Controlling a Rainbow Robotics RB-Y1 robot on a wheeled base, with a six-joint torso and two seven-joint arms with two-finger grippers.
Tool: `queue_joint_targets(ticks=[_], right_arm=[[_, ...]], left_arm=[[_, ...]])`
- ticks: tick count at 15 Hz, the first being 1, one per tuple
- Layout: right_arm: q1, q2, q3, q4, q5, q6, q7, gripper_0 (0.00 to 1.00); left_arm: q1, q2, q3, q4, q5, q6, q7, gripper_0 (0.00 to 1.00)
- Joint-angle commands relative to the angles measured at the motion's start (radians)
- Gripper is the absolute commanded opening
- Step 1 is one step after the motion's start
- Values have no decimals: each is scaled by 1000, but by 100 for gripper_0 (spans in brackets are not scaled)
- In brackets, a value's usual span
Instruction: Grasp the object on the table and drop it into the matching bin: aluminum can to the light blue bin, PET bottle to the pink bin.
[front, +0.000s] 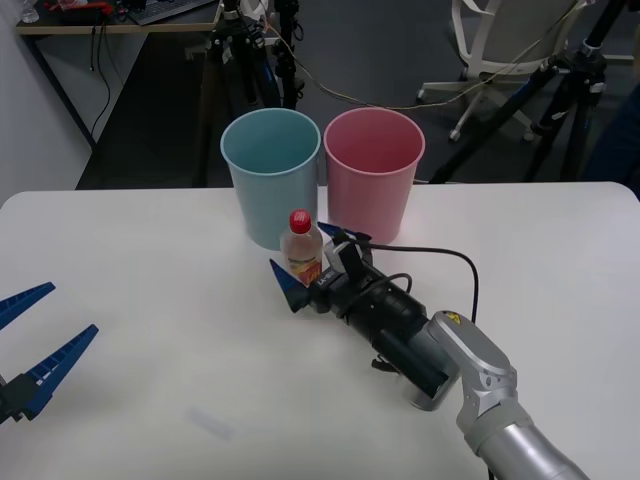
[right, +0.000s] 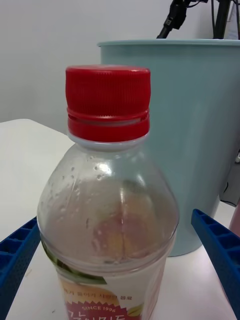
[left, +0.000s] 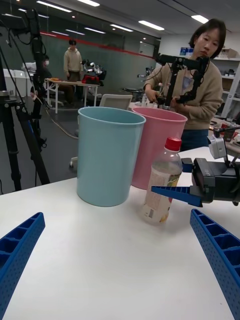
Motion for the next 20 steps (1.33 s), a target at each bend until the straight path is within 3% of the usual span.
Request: queue_joint_targets(ticks=[1,2,3,12,17,20], right_arm=[[0,0,-1,0,-1,0,0,19],[0,0,-3,0,-1,1,0,5],[0,0,-3,0,-1,1,0,0],[20,-15,3,-43,1,28,-22,0],[129,-184,125,-285,-87,136,-52,0],[227,-282,129,-423,-119,150,-75,0]], left_arm=[[0,0,0,0,0,0,0,100],[0,0,0,0,0,0,0,100],[0,0,0,0,0,0,0,100],[0,0,0,0,0,0,0,100],[0,0,0,0,0,0,0,100],[0,0,0,0,0,0,0,100]])
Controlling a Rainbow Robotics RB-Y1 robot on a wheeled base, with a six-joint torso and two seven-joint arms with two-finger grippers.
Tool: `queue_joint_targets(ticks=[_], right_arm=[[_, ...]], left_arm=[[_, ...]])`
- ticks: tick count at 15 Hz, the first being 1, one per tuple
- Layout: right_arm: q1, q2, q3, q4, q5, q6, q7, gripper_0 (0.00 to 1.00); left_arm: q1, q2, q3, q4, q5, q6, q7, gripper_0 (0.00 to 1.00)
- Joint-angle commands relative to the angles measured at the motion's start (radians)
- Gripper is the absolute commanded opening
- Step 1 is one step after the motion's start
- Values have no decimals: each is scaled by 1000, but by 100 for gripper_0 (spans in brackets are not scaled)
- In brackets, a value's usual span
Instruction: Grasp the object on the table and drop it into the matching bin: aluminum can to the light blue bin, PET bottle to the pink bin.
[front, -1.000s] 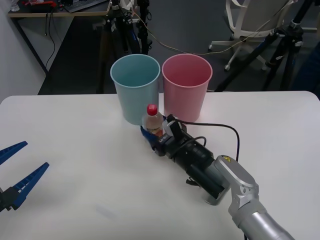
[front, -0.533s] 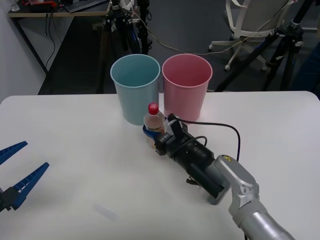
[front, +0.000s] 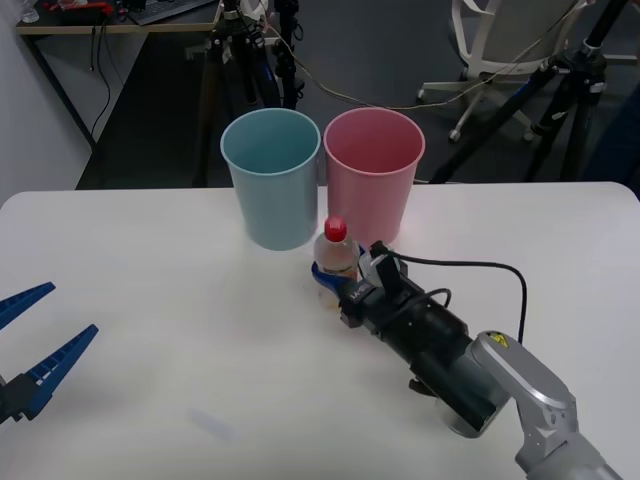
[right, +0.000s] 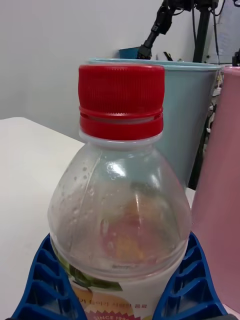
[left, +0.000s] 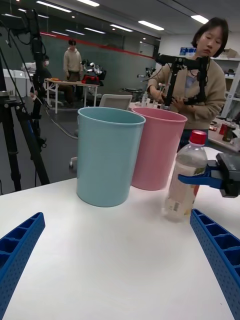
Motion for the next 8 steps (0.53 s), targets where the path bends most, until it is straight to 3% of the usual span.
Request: queue_joint_targets(ticks=[1,5,8], right_arm=[[99,-91,2,-138,-31,14,-24,0],[236,-194,-25,-296,-80,18,-49,0],[330,-219,-110,-364,-79,-7,-64,0]], left_arm=[[0,0,0,0,0,0,0,100],[0,0,0,0,0,0,0,100],[0,0,0,0,0,0,0,100]])
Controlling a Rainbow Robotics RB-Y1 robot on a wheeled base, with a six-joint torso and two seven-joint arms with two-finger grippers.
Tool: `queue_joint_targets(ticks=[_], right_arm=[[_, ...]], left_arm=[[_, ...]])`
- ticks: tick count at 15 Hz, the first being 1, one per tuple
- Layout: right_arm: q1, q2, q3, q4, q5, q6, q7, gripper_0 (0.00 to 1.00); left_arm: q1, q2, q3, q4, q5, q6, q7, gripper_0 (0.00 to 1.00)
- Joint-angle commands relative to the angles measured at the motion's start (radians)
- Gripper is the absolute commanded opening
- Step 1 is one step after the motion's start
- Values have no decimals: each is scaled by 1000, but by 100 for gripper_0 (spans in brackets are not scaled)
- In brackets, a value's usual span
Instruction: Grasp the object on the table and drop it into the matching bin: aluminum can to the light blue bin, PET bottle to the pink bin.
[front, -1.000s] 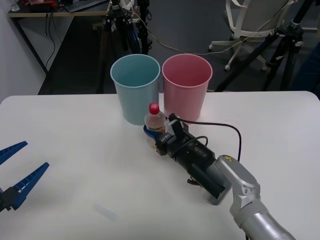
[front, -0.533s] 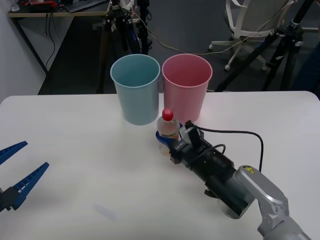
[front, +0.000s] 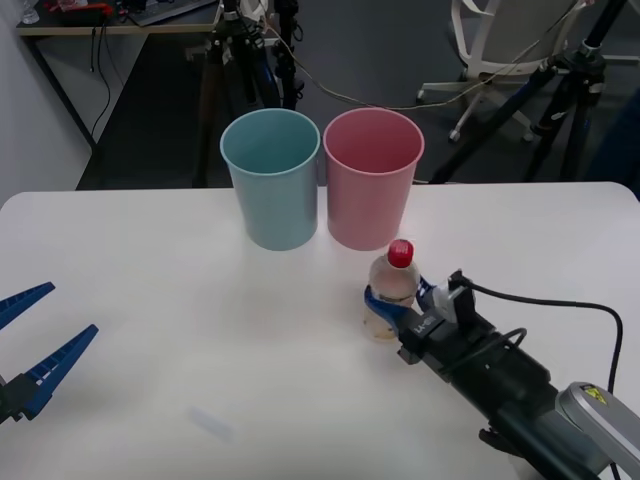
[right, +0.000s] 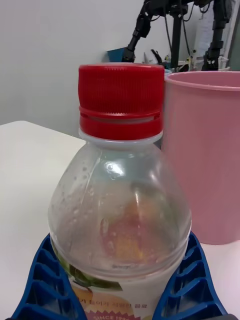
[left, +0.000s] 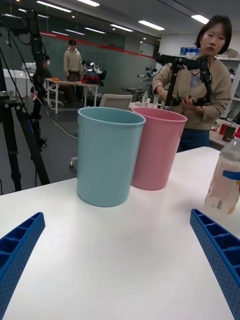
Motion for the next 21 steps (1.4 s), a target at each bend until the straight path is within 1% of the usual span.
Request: queue_joint_targets(ticks=[1,4,9,11,13,14,17,20,21], right_arm=[[79,-15,-81,-47,4,-26,-16,0],[162,-35,-164,-94,12,-50,-36,0],[243,-51,-285,-128,24,-115,-79,0],[268,-60,-313,-151,20,-116,-97,0],[289,-89,-336,-200,-8,-101,-116,0],[294,-114,-341,-225,-29,-90,-123,0],[304,-236,-354,-320,-131,-26,-145,0],[309,-381,-393,-406,-258,42,-168,0],[309,-442,-410,-433,-312,57,-175,0]], left_arm=[[0,0,0,0,0,0,0,100],[0,0,0,0,0,0,0,100],[0,0,0,0,0,0,0,100],[0,0,0,0,0,0,0,100],[0,0,0,0,0,0,0,100],[0,0,0,0,0,0,0,100],[0,0,0,0,0,0,0,100],[0,0,0,0,0,0,0,100],[0,0,0,0,0,0,0,100]])
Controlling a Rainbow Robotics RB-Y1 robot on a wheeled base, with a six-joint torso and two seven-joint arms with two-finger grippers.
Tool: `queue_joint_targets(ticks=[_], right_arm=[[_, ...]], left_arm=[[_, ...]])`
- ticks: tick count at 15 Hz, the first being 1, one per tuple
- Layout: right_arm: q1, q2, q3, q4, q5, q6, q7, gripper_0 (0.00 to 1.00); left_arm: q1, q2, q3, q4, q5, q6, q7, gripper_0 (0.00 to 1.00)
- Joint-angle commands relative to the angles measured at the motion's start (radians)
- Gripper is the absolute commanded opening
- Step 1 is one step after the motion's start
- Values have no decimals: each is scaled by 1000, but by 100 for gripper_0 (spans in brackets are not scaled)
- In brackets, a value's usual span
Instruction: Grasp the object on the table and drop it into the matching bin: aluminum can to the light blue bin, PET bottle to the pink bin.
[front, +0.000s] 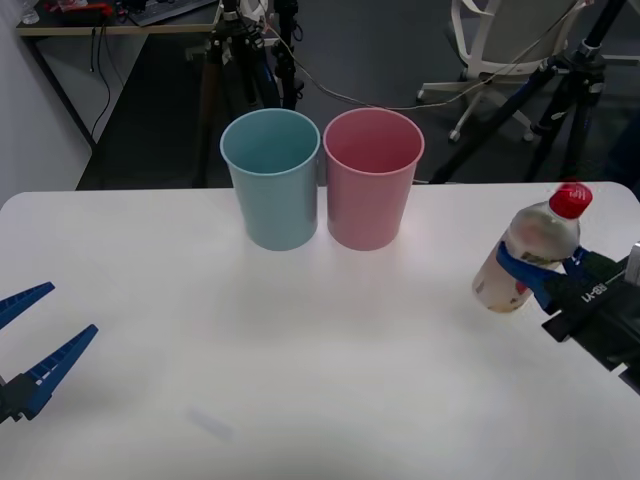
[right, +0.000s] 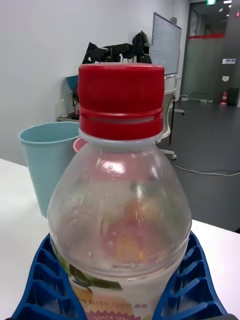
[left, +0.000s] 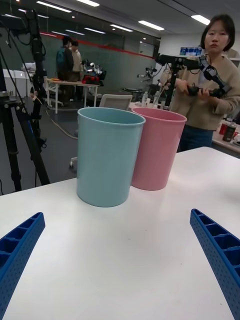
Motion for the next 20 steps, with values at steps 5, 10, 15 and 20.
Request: queue_joint_targets(ticks=[5,10,15,20], right_arm=[[1,-297,-145,-123,-304,60,-43,0],[1,-381,-230,-164,-402,58,-60,0],[-111,-496,-202,-158,-514,58,-64,0],[-440,-510,53,-20,-548,60,-66,0]], left_arm=[[0,0,0,0,0,0,0,100],[0,0,0,0,0,0,0,100],[0,0,0,0,0,0,0,100],[0,0,0,0,0,0,0,100]])
